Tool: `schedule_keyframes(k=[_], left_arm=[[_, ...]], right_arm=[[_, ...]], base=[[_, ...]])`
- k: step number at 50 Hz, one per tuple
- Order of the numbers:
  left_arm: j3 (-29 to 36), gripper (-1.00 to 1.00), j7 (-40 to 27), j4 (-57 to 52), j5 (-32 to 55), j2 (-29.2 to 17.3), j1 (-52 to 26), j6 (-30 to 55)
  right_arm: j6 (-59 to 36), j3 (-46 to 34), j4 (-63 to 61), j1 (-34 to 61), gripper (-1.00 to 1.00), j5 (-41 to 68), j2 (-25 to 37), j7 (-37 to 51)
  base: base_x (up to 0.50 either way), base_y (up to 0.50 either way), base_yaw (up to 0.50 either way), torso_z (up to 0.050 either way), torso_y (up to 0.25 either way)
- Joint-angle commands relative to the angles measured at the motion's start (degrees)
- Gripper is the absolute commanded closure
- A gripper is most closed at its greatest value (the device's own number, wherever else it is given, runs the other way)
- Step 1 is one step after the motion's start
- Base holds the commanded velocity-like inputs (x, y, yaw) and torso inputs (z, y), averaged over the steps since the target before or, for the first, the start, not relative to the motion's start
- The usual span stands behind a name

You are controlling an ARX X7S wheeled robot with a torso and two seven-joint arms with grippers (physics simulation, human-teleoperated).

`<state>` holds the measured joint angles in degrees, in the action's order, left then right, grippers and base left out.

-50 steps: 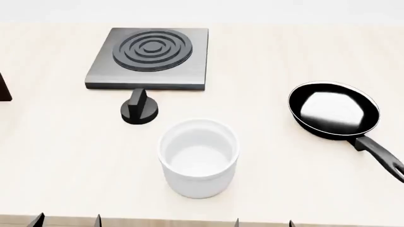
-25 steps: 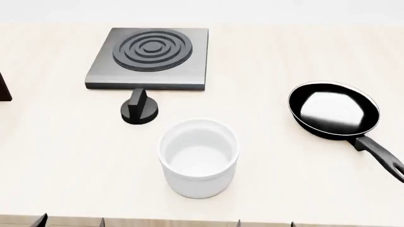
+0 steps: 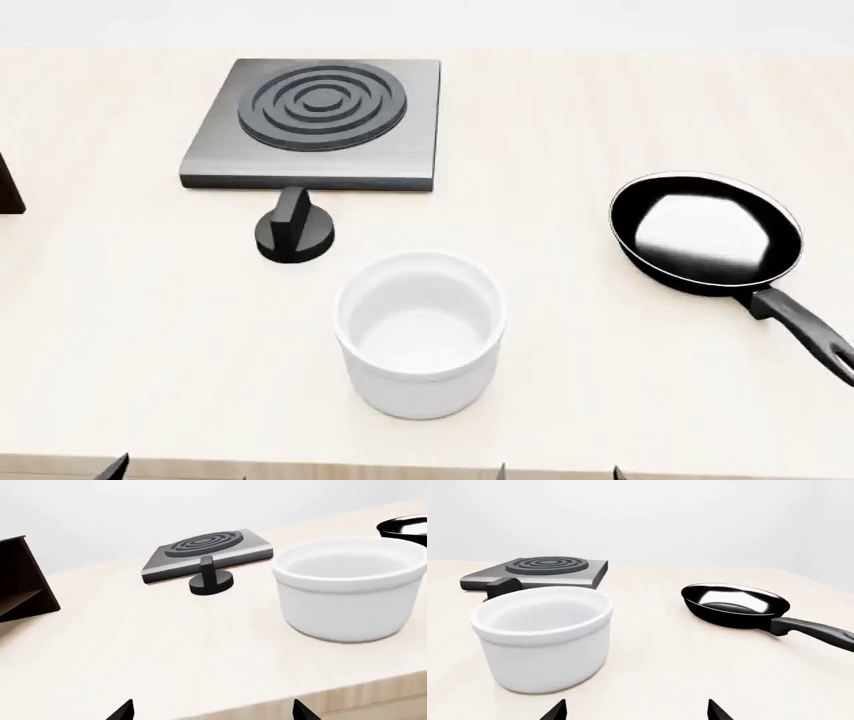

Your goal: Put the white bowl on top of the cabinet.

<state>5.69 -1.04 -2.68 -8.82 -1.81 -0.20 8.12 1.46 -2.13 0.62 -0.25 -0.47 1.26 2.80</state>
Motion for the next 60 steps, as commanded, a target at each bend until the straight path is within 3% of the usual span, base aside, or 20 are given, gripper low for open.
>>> schedule_keyframes(k=[1, 25, 35, 46, 60], left_arm=[[0.45, -1.0, -1.63, 0.51, 1.81, -0.71, -0.31, -0.59], [2.19, -1.0, -4.89, -1.42, 3.06, -2.69, -0.3, 1.83], [-1.09, -1.0, -8.38, -11.14, 3.68, -3.59, 3.26, 4.55], [-10.46, -1.0, -15.64, -24.82, 6.19, -2.71, 9.86, 6.15], [-24.25, -1.0, -27.39, -30.77, 13.64, 0.0, 17.1, 6.36]], right_arm=[[-0.38, -0.95, -0.21, 0.04, -1.0, 1.42, 0.92, 0.9], [-2.07, -2.51, -1.7, -0.14, -1.0, 5.75, 3.01, 3.04], [-8.9, -2.06, -13.98, -1.82, -1.0, 7.72, 4.75, 4.64], [-10.24, -2.61, -18.35, -2.45, -1.0, 8.54, 5.75, 5.61], [-11.18, -2.82, -24.61, -3.22, -1.0, 10.07, 6.34, 7.07]], base=[[0.0, 0.0, 0.0, 0.0, 0.0], [0.0, 0.0, 0.0, 0.0, 0.0], [0.0, 0.0, 0.0, 0.0, 0.0], [0.0, 0.0, 0.0, 0.0, 0.0], [0.0, 0.0, 0.0, 0.0, 0.0]])
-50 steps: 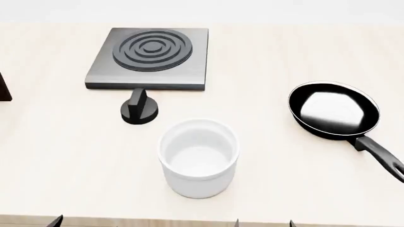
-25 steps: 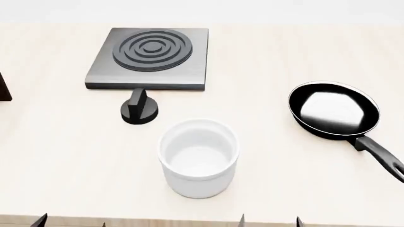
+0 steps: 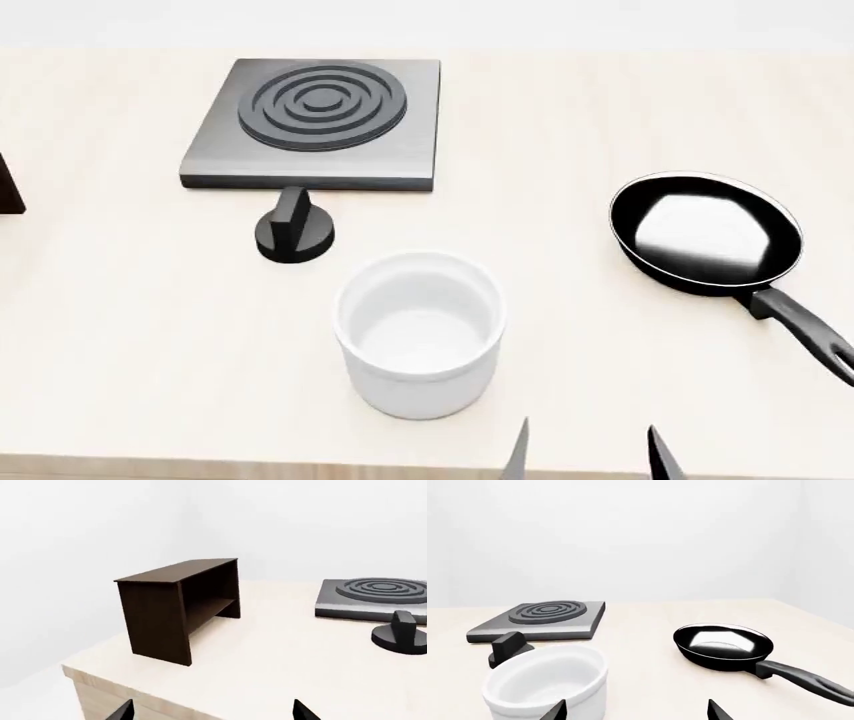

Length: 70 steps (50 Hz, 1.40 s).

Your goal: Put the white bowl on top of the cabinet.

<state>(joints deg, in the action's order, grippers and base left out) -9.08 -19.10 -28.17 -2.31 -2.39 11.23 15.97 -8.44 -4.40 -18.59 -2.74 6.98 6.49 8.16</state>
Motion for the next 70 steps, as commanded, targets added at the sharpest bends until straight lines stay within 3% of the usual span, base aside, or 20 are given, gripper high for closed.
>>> schedule_keyframes(k=[1, 13, 23, 70], left_arm=[[-10.36, -1.0, -10.27, -5.82, 7.46, 0.79, 6.44, -2.14], [-16.18, -1.0, -26.19, -5.0, 16.25, 1.79, 13.14, -10.88], [-16.81, -1.0, -33.75, -4.97, 19.23, 1.33, 16.51, -14.73], [-12.33, -1.0, -36.68, -1.78, 22.21, -3.47, 16.78, -17.46]], right_arm=[[-1.09, -0.39, -6.08, -0.87, -1.0, 3.0, 1.09, 1.78], [-3.21, -0.79, -15.6, -2.24, -1.0, 5.12, 2.38, 2.6], [-4.35, -1.5, -20.09, -2.55, -1.0, 4.89, 3.35, 3.61], [-18.9, -6.88, -29.49, 8.19, -1.0, 5.44, 6.87, 5.32]], base=[[0.0, 0.0, 0.0, 0.0, 0.0], [0.0, 0.0, 0.0, 0.0, 0.0], [0.0, 0.01, 0.0, 0.0, 0.0], [0.05, 0.46, 0.0, 0.0, 0.0]])
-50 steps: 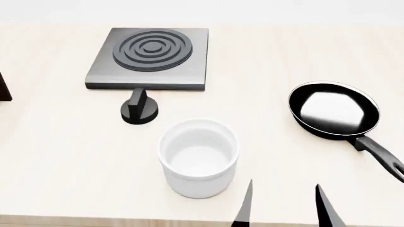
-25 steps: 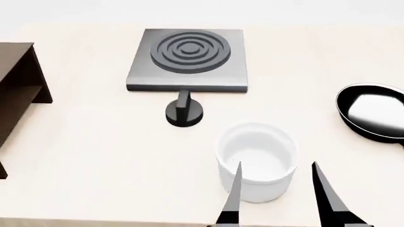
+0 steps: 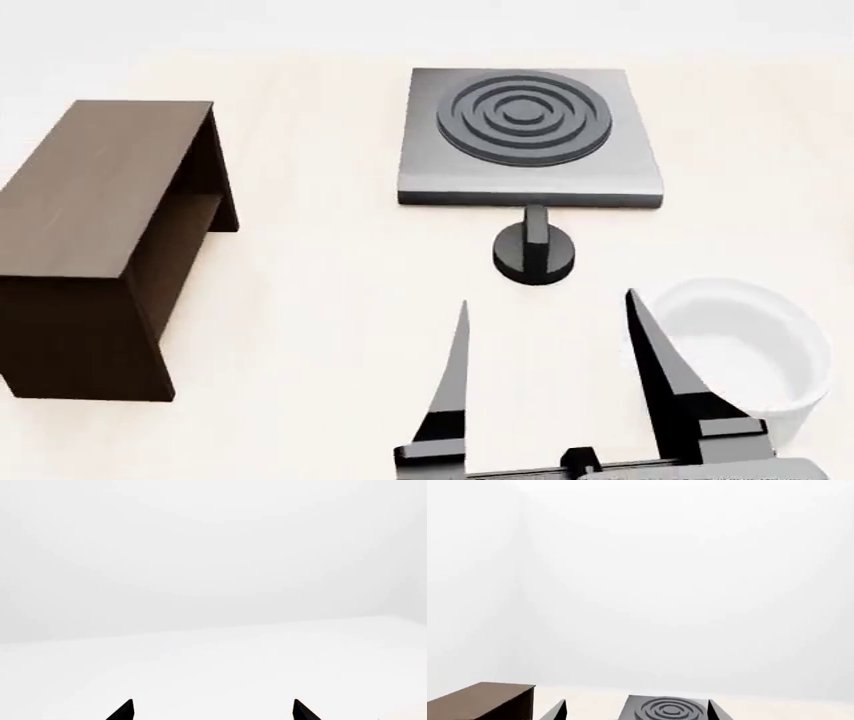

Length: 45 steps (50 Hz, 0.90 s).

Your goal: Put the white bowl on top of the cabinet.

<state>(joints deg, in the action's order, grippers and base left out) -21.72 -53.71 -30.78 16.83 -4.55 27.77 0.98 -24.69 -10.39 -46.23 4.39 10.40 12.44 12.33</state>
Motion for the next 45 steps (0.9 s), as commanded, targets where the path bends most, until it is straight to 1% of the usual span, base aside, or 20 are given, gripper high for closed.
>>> schedule_keyframes(k=[1, 10, 17, 20, 29, 37, 45], left_arm=[[0.38, -1.0, -2.1, 0.88, 3.1, -1.36, 0.21, -2.54], [0.8, -1.0, -2.42, 1.27, 3.53, -1.84, 0.21, -2.83], [1.0, -1.0, -2.76, 1.21, 3.74, -2.12, 0.44, -3.01], [1.09, -1.0, -2.92, 1.19, 3.76, -2.23, 0.51, -3.12], [1.5, -1.0, -3.0, 1.62, 4.11, -2.6, 0.42, -3.54], [1.76, -1.0, -3.11, 1.95, 4.37, -2.81, 0.48, -4.03], [2.07, -1.0, -3.26, 2.24, 4.5, -3.08, 0.47, -4.3]], right_arm=[[-2.88, -1.0, -2.07, 1.17, -1.0, 2.0, 0.97, 1.23], [-4.23, -0.96, -3.43, 1.73, -1.0, 2.87, 1.01, 1.83], [-2.92, -0.54, -3.47, 0.84, -1.0, 3.81, 0.9, 1.89], [-2.89, 1.29, -2.91, 0.5, -1.0, 6.64, -0.02, 1.93], [-3.35, 1.41, -3.24, 0.8, -1.0, 7.58, 0.09, 2.28], [-1.28, 1.25, -3.56, 0.1, -1.0, 7.57, 0.36, 2.11], [-0.45, 1.12, -3.48, -0.26, -1.0, 7.61, 0.55, 2.38]], base=[[0.07, 0.5, 0.0, 0.0, 0.0], [0.07, 0.5, 0.0, 0.0, 0.0], [0.07, 0.49, 0.0, 0.0, 0.0], [0.02, 0.06, 0.0, 0.0, 0.0], [0.0, 0.0, 0.0, 0.0, 0.0], [0.01, 0.0, 0.0, 0.0, 0.0], [0.45, 0.0, 0.0, 0.0, 0.0]])
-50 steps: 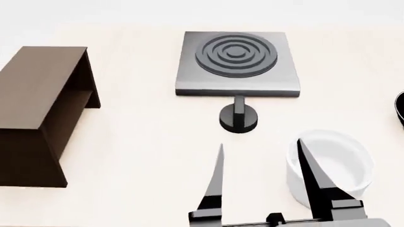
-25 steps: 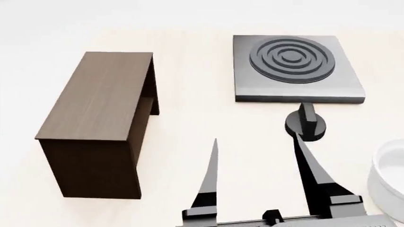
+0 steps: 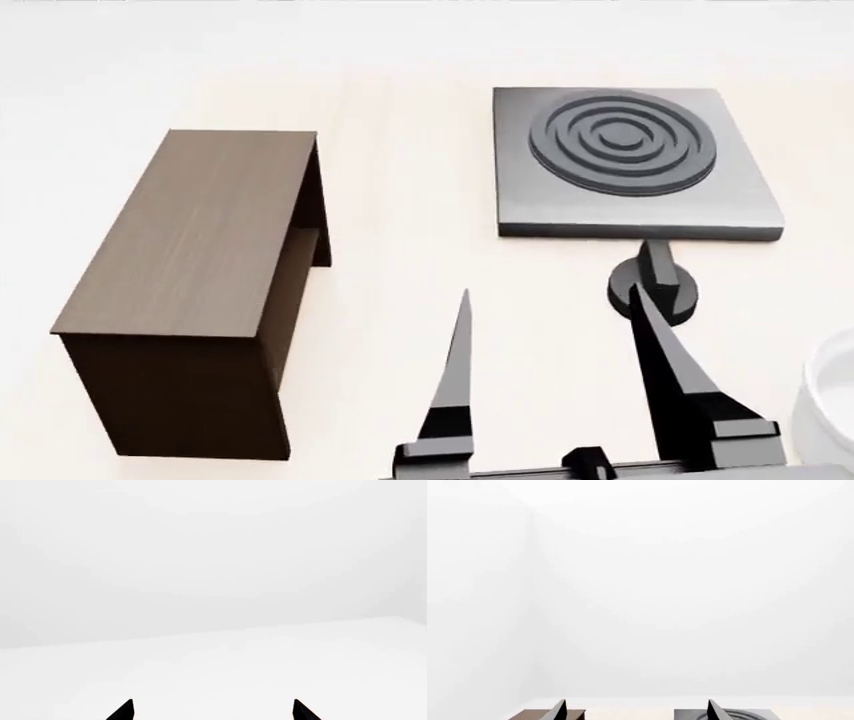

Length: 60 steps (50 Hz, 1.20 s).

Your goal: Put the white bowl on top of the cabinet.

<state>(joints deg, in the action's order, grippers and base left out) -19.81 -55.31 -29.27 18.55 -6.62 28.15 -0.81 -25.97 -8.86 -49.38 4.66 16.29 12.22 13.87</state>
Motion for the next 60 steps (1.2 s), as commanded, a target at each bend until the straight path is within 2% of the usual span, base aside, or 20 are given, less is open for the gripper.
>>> schedule_keyframes(k=[1, 14, 16, 26, 35, 50, 60], left_arm=[[0.2, -1.0, -1.69, 0.75, 2.8, -1.04, 0.09, -2.54], [0.57, -1.0, -2.18, 0.63, 2.89, -1.42, 0.28, -2.73], [0.61, -1.0, -2.24, 0.64, 2.92, -1.48, 0.3, -2.76], [0.93, -1.0, -2.46, 0.92, 3.08, -1.79, 0.19, -2.91], [1.17, -1.0, -2.64, 1.13, 3.29, -2.07, 0.08, -3.0], [1.34, -1.0, -2.98, 1.26, 3.5, -2.36, 0.35, -3.42], [1.6, -1.0, -3.17, 1.43, 3.59, -2.54, 0.4, -3.6]], right_arm=[[0.86, -0.39, -0.34, -0.53, -1.0, 1.81, 0.79, 0.87], [-0.66, -0.7, -0.32, -0.14, -1.0, 2.2, 1.31, 1.92], [2.09, -0.28, -0.19, -0.8, -1.0, 2.39, 1.11, 1.29], [1.02, -2.75, 0.07, -0.14, -1.0, -0.88, 2.51, 2.07], [0.28, -1.32, 0.44, 0.12, -1.0, 1.29, 2.04, 2.8], [-5.62, -0.13, 2.11, 3.97, -1.0, 3.25, 2.72, 4.64], [-14.31, -1.96, 0.6, 11.16, -1.0, 3.97, 3.61, 6.15]], base=[[0.5, 0.0, 0.0, 0.0, 0.0], [0.48, 0.0, 0.0, 0.0, 0.0], [0.0, 0.0, 0.0, 0.0, 0.0], [0.0, 0.09, 0.0, 0.0, 0.0], [0.0, 0.24, 0.0, 0.0, 0.0], [0.0, 0.0, 0.0, 0.0, 0.0], [0.0, 0.0, 0.0, 0.0, 0.0]])
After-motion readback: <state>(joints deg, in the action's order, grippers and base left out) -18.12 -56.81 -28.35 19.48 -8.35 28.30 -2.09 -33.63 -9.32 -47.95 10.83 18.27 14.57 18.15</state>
